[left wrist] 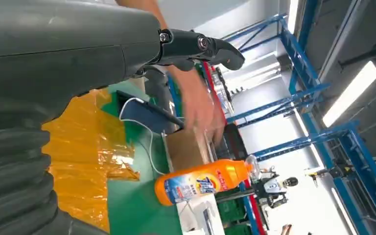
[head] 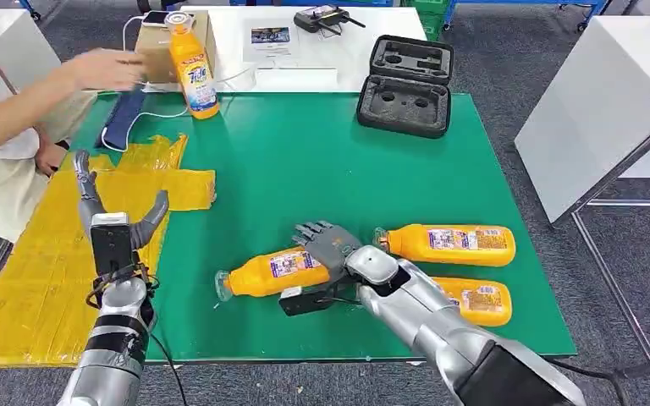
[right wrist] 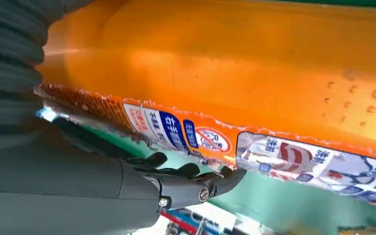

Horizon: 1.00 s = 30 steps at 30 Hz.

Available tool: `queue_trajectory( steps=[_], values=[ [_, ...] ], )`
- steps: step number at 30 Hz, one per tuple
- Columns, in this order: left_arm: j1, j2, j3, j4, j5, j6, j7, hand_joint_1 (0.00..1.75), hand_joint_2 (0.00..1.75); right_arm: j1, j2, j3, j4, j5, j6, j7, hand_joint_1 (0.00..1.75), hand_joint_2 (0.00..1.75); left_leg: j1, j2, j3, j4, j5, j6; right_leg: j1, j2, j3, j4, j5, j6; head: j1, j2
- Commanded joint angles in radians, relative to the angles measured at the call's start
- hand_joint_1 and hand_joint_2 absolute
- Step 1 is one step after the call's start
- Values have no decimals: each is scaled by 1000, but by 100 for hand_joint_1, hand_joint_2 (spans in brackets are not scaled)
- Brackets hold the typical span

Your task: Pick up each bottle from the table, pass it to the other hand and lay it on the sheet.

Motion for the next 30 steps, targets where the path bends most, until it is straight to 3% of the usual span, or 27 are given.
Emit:
queue_trajectory(
  steps=[1,2,3,5,23,28,30],
  values=[
    [-97,-13,-39,157,17,1,-31,0,175,-76,37,47,183,-36,77,-49,7,175,1,-2,4,0,-1,-1,0,-1,5,-1,-2,-2,0,0],
    [-101,-12,-43,166,24,1,-34,0,175,-78,44,47,191,-43,77,-52,68,175,0,-2,4,-1,-1,-1,0,-1,5,-1,-2,-1,0,0],
    [-100,-14,-44,167,25,1,-34,0,175,-77,47,49,191,-43,77,-52,145,175,0,-2,3,0,0,-1,0,0,3,0,-1,-1,0,0],
    [-101,-14,-48,173,26,2,-34,0,175,-75,52,48,193,-46,76,-50,171,175,0,-1,3,-1,-1,-1,0,0,4,-1,-1,-1,0,0],
    [-98,-12,-69,179,44,2,-34,0,175,-71,43,62,211,-66,70,-43,175,175,0,-1,3,0,0,-1,0,0,4,-1,0,-3,0,0],
    [-91,-9,-71,172,49,5,-34,0,175,-63,48,62,207,-67,32,-17,175,175,0,0,5,0,-1,-2,0,1,6,-1,0,-4,0,0],
    [-82,-9,-70,159,48,8,-32,0,175,-48,55,42,190,-77,-34,8,175,175,0,0,3,-1,0,-1,0,0,3,-1,1,-3,0,0]
  ],
)
